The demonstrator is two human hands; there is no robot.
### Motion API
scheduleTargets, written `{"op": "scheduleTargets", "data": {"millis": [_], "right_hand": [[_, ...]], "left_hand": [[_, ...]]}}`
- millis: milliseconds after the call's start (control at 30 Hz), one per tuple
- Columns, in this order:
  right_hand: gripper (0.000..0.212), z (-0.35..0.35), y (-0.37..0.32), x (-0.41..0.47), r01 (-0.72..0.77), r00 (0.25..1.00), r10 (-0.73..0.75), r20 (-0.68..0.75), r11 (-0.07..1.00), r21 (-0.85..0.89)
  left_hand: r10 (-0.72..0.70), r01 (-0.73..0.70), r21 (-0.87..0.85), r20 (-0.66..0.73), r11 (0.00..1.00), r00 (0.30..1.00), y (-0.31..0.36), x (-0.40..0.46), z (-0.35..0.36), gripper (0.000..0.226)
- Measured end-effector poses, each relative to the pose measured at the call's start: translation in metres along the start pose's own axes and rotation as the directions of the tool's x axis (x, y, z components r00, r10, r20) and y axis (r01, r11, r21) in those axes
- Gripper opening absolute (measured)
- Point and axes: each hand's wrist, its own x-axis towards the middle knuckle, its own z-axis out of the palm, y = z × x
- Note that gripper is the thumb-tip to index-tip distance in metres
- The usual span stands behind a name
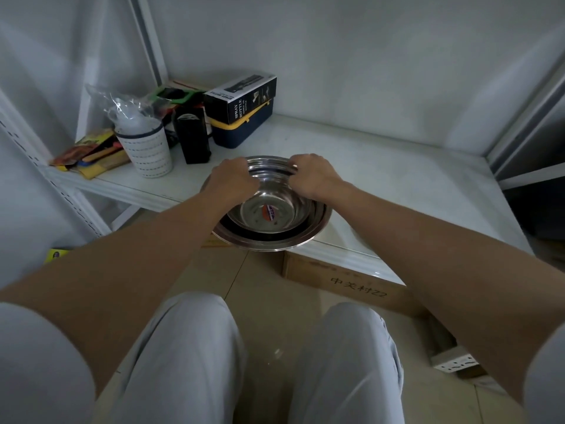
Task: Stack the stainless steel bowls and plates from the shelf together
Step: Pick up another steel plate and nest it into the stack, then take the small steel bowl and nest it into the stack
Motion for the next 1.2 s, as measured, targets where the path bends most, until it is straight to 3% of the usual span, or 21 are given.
{"op": "scheduleTargets", "data": {"millis": [200,467,667,867,1200], "right_hand": [[0.055,-0.047,0.008,-0.022,-0.046,0.993,0.047,-0.11,0.999,0.007],[0.057,-0.111,0.075,-0.071,-0.203,0.939,0.195,-0.284,0.979,0.001],[0.057,-0.124,0.121,-0.103,-0.292,0.898,0.288,-0.332,0.956,0.039],[0.056,-0.109,0.157,-0.118,-0.363,0.883,0.371,-0.288,0.928,0.084],[0.047,-0.048,0.2,-0.121,-0.442,0.887,0.455,-0.079,0.886,0.137]], "left_hand": [[0.109,-0.109,-0.027,-0.006,0.994,0.994,0.055,-0.012,-0.017,0.052],[0.253,-0.249,-0.12,0.019,0.961,0.967,0.141,-0.033,0.008,0.056],[0.306,-0.293,-0.138,0.084,0.946,0.948,0.178,-0.048,0.046,0.057],[0.288,-0.268,-0.128,0.177,0.955,0.941,0.186,-0.058,0.077,0.053],[0.203,-0.214,-0.013,0.37,0.977,0.906,0.176,-0.064,0.131,0.039]]}}
